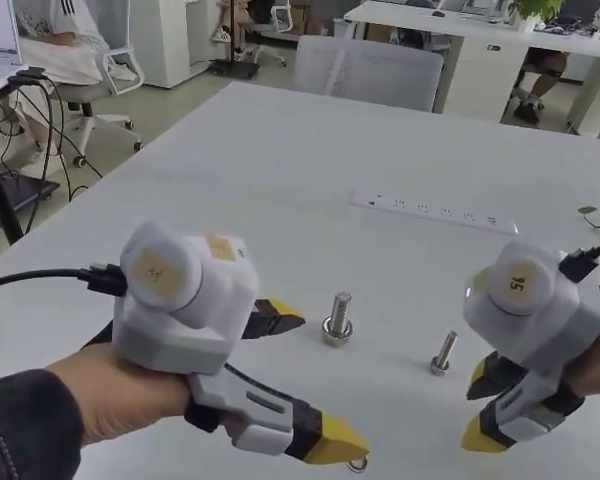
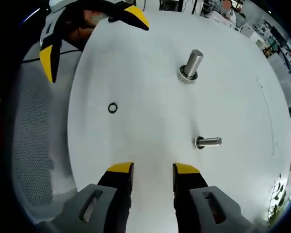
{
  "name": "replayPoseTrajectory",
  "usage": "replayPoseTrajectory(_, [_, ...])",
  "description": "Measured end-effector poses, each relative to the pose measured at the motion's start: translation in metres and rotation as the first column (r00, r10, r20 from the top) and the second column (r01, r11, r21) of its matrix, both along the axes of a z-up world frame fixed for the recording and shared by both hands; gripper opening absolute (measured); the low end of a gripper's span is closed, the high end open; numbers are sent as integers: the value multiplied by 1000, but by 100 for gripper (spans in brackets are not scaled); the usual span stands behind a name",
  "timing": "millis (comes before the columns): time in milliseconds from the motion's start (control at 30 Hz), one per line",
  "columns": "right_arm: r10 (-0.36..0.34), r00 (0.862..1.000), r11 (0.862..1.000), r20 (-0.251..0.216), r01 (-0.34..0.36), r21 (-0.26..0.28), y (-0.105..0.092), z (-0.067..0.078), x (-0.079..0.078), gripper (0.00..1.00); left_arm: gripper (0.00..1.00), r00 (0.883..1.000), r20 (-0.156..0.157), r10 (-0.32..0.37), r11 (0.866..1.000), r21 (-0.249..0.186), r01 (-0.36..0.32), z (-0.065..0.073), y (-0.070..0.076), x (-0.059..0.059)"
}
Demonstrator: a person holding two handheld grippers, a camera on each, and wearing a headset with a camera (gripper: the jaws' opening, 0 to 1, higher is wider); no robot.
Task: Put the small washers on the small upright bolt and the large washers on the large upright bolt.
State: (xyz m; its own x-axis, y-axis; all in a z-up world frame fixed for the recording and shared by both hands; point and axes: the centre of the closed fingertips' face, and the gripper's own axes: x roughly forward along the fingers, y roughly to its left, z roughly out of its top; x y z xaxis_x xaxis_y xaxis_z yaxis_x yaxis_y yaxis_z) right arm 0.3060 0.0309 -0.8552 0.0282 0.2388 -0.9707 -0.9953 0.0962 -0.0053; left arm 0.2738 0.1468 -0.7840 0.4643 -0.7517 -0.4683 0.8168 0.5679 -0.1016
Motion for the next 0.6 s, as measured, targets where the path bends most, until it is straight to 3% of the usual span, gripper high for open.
replayPoseTrajectory(600, [161, 987, 987, -29, -160, 32, 68, -6, -37, 33, 83, 1000, 14, 11, 1000, 4, -11, 5, 6, -3])
